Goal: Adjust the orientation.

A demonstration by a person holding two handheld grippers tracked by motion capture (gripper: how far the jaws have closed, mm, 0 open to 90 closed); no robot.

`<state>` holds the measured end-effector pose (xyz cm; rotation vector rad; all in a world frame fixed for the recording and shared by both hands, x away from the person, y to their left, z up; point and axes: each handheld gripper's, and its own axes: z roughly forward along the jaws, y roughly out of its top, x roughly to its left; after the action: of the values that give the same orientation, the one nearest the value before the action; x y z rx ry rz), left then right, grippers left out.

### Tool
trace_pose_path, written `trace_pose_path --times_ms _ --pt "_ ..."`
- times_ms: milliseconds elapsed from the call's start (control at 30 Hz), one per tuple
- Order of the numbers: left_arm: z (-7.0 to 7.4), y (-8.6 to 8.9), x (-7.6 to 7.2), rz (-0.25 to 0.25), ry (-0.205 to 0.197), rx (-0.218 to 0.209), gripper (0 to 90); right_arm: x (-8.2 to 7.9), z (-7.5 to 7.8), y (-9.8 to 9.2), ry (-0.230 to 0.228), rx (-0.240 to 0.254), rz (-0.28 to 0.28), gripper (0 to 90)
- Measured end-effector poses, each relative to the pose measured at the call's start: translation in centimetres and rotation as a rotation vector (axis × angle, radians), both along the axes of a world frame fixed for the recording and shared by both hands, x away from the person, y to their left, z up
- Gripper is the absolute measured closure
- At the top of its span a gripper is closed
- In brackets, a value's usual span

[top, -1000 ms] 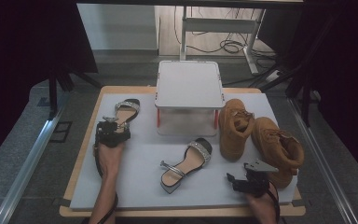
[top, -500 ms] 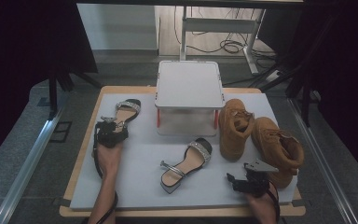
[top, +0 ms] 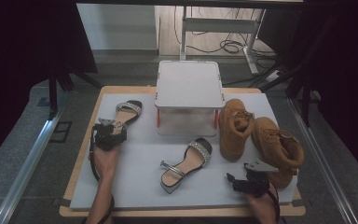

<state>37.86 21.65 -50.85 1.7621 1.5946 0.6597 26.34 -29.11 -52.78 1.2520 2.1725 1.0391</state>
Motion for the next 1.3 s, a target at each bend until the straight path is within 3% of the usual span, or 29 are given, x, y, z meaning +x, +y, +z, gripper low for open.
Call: trace_pose_path --times_ms 467,633,1300 --pt "1.0 0.3 -2.5 -0.089 -0.001 -0.025 39.0 0.0 0.0 0.0 -0.001 -0.001 0.000 16.0" --pt "0.9 0.2 -3.6 -0.121 0.007 -0.014 39.0 0.0 0.0 0.0 -0.001 -0.001 0.000 16.0" --pt "1.8 0.4 -7.9 -0.189 -0.017 -0.046 39.0 0.0 0.0 0.0 -0.002 -0.001 0.000 16.0"
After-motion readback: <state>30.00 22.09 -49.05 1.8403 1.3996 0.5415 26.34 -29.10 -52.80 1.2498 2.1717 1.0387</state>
